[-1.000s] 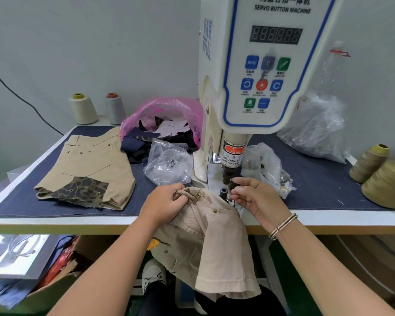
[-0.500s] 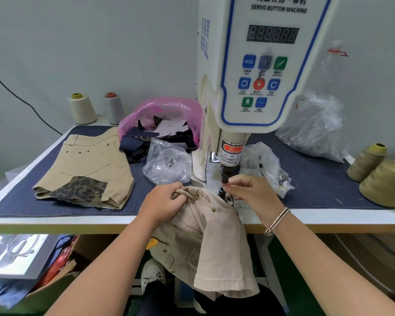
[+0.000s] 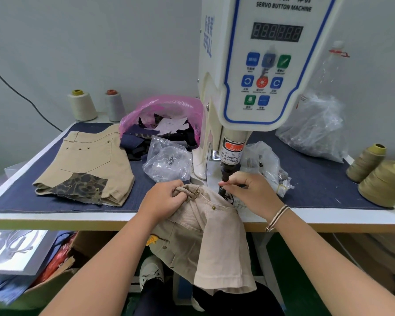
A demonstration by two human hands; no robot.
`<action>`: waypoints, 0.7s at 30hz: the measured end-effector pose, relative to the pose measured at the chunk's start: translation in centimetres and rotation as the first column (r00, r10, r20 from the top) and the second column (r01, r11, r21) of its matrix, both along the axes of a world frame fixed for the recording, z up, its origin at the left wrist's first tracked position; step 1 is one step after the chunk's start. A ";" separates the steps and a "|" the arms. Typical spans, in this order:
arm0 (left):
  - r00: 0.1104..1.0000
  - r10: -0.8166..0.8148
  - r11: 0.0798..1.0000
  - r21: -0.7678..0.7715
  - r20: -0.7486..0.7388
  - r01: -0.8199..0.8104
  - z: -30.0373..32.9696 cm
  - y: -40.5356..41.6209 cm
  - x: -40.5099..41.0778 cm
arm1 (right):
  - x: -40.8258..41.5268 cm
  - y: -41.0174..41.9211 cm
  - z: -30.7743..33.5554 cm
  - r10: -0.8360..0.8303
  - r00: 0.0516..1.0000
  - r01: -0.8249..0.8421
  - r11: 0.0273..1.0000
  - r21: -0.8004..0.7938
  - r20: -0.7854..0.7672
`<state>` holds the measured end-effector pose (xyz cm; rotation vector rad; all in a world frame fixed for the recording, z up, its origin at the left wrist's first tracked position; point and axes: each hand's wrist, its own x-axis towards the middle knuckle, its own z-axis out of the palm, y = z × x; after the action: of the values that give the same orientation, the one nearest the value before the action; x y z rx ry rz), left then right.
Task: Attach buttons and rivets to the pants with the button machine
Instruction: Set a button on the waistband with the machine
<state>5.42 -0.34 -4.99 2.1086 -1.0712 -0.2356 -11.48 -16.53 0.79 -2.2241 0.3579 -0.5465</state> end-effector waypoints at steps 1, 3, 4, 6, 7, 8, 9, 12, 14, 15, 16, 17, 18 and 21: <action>1.000 0.000 1.000 0.002 0.002 0.000 0.0 0.0 0.0 | -0.1 0.0 0.1 -0.005 1.000 0.005 1.000 -0.029 0.007; 1.000 -0.001 1.000 0.003 0.004 0.001 0.1 0.0 0.0 | -0.1 0.1 0.1 -0.023 1.000 0.024 0.996 -0.082 0.015; 1.000 -0.001 1.000 0.002 0.004 0.001 0.1 0.0 0.0 | -0.1 0.2 0.1 -0.030 0.999 0.031 0.994 -0.104 0.011; 1.000 0.000 1.000 0.001 0.003 0.000 0.1 0.0 0.0 | -0.1 0.3 0.0 -0.037 0.999 0.037 0.987 -0.155 0.003; 1.000 0.000 1.000 0.001 0.004 0.000 0.1 0.0 0.0 | 0.0 0.3 -0.1 -0.035 0.999 0.034 0.983 -0.178 -0.006; 1.000 -0.001 1.000 0.001 0.006 0.001 0.0 0.0 0.0 | 0.0 0.3 -0.1 -0.032 0.999 0.027 0.981 -0.193 -0.020; 1.000 -0.002 1.000 0.001 0.009 0.002 0.0 0.0 0.0 | -0.1 0.2 -0.2 -0.029 0.999 0.022 0.980 -0.198 -0.033; 1.000 -0.006 1.000 -0.002 -0.006 0.006 0.0 0.0 0.1 | -0.7 0.3 -0.4 -0.053 0.998 0.056 0.986 -0.155 0.025; 0.999 -0.020 1.000 -0.013 -0.038 0.020 0.0 0.0 0.2 | -1.3 0.5 -0.7 -0.099 0.988 0.113 0.987 -0.114 0.118; 0.998 -0.029 0.999 -0.019 -0.051 0.028 0.0 0.1 0.3 | -1.5 0.6 -0.9 -0.114 0.984 0.129 0.986 -0.104 0.136; 0.998 -0.037 0.999 -0.023 -0.058 0.036 0.0 0.1 0.3 | -1.6 0.7 -1.0 -0.117 0.985 0.130 0.987 -0.094 0.128; 0.997 -0.041 0.999 -0.025 -0.059 0.040 0.0 0.1 0.3 | -1.6 0.8 -1.2 -0.114 0.988 0.122 0.990 -0.077 0.105; 0.997 -0.041 0.999 -0.026 -0.058 0.039 0.0 0.1 0.3 | -1.5 0.8 -1.3 -0.112 0.990 0.116 0.992 -0.050 0.081; 0.998 -0.032 0.999 -0.028 -0.055 0.030 -0.1 0.1 0.3 | -1.0 0.8 -1.5 -0.128 0.990 0.124 0.989 0.078 0.053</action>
<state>5.75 -0.28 -5.07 2.0511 -1.0689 -0.2919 -12.49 -15.77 -0.74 -2.1194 0.4834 -0.6525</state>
